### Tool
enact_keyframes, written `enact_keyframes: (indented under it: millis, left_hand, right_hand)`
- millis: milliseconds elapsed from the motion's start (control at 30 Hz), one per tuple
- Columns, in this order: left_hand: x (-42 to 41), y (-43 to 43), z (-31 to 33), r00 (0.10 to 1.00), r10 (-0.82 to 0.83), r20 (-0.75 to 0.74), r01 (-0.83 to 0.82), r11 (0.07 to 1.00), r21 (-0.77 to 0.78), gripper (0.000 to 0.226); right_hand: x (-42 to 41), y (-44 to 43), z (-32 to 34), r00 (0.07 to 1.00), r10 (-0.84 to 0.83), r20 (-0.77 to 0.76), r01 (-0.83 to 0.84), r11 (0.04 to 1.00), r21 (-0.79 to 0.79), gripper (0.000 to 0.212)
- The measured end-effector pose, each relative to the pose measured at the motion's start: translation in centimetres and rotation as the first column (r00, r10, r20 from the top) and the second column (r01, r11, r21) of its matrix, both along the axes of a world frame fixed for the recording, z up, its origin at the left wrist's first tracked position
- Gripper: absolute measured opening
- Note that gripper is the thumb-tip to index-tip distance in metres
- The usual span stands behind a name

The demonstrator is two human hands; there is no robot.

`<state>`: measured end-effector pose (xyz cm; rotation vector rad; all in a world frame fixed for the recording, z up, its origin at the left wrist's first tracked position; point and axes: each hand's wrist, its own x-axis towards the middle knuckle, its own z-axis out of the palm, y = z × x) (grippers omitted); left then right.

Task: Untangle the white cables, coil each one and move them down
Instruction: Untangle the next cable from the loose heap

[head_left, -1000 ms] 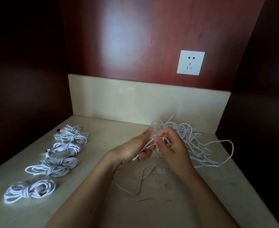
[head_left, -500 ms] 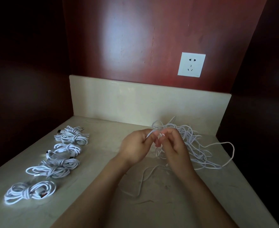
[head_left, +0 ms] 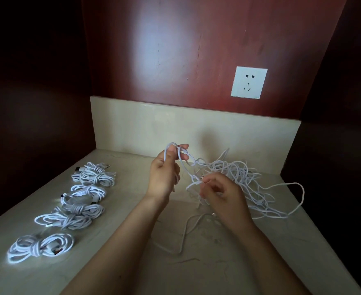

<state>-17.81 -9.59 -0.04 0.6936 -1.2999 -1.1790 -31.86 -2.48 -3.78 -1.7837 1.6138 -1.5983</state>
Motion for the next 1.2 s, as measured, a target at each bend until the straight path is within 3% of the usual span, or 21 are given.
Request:
enact_keyframes:
  millis: [67, 200, 367, 533, 700, 800, 933, 1033, 1133, 1200]
  left_hand:
    - [0.1, -0.4, -0.1, 1.000, -0.004, -0.029, 0.005, 1.000, 0.027, 0.047]
    - [0.3, -0.7, -0.2, 0.994, -0.016, -0.111, 0.024, 0.997, 0.071, 0.041]
    - [0.1, -0.3, -0.1, 0.992, -0.067, 0.110, 0.068, 0.998, -0.006, 0.044]
    - [-0.7, 0.2, -0.6, 0.953, -0.123, 0.278, 0.152, 0.985, -0.085, 0.034]
    - [-1.1, 0.5, -1.3, 0.906, -0.236, 0.351, 0.274, 0.960, -0.063, 0.029]
    - [-1.1, 0.8, -1.2, 0.896, -0.291, 0.336, 0.322, 0.946, -0.041, 0.028]
    - [-0.8, 0.9, -0.4, 0.936, -0.198, 0.291, 0.227, 0.972, -0.067, 0.039]
    - [-0.8, 0.8, -0.3, 0.972, -0.165, 0.167, 0.173, 0.984, -0.039, 0.040]
    - [-0.4, 0.2, -0.1, 0.994, -0.109, 0.031, 0.110, 0.994, -0.020, 0.037]
    - [0.1, -0.5, 0.1, 0.997, -0.045, -0.062, 0.047, 0.999, 0.019, 0.036]
  right_hand:
    - [0.0, -0.1, -0.2, 0.999, -0.013, -0.051, 0.014, 1.000, 0.010, 0.002]
    - [-0.1, 0.2, 0.1, 0.987, -0.043, -0.152, 0.046, 0.999, 0.015, 0.014]
    - [0.4, 0.6, 0.5, 0.947, -0.119, -0.299, 0.123, 0.992, -0.007, 0.019]
    - [1.0, 0.6, 0.8, 0.989, -0.116, -0.093, 0.109, 0.991, -0.077, 0.040]
    - [0.8, -0.4, 0.0, 0.957, -0.196, -0.212, 0.160, 0.972, -0.174, 0.024]
    - [0.8, -0.5, -0.1, 0.969, -0.198, -0.148, 0.164, 0.963, -0.213, 0.015]
    - [1.5, 0.1, 0.8, 0.980, -0.043, 0.195, 0.061, 0.994, -0.088, 0.017]
    - [1.6, 0.2, 1.3, 0.928, -0.079, 0.364, 0.110, 0.992, -0.064, 0.022]
    - [1.0, -0.3, 1.0, 0.916, -0.150, 0.373, 0.166, 0.986, -0.010, 0.025]
    - [0.4, -0.6, 0.4, 0.943, -0.171, 0.286, 0.163, 0.985, 0.051, 0.022]
